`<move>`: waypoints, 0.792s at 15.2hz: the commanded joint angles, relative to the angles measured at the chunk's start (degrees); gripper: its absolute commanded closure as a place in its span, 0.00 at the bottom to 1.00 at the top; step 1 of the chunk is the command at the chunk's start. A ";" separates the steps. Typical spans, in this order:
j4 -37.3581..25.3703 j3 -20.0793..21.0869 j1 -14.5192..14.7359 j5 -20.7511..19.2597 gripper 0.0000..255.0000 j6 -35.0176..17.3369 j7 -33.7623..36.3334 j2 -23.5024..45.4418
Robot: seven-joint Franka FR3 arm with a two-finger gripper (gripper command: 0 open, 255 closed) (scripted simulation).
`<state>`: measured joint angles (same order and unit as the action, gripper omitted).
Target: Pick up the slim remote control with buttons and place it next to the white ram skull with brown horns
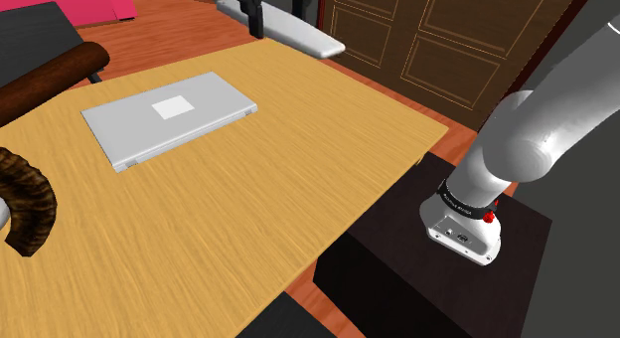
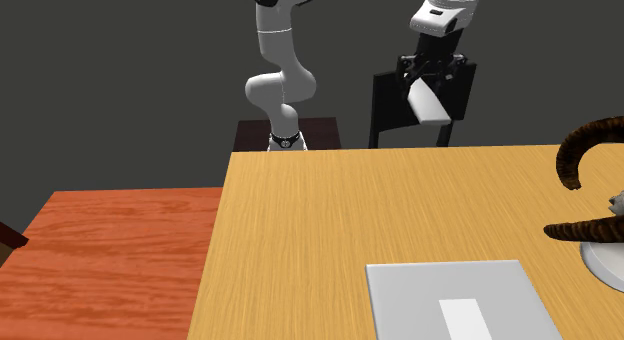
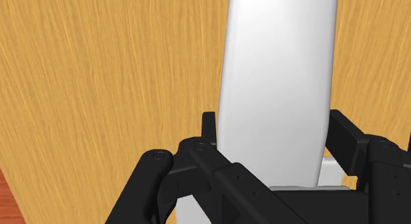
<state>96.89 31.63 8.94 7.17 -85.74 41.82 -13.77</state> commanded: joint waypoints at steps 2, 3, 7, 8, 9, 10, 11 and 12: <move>-3.75 4.14 1.46 -1.28 1.00 0.17 5.97 3.66; -5.23 5.51 1.95 -2.04 1.00 0.25 7.89 5.22; -12.14 10.94 4.88 -6.66 1.00 1.07 16.14 12.81; -14.17 12.20 5.98 -8.24 1.00 1.46 18.33 15.08; -16.35 13.34 7.33 -10.00 1.00 1.95 20.55 17.49; -18.70 14.37 8.90 -11.92 1.00 2.57 22.76 20.03; -21.24 15.23 10.74 -13.96 1.00 3.32 24.93 22.69; -23.99 15.86 12.90 -16.10 1.00 4.21 27.02 25.43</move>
<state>76.15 46.43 19.44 -6.31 -82.49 65.96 8.32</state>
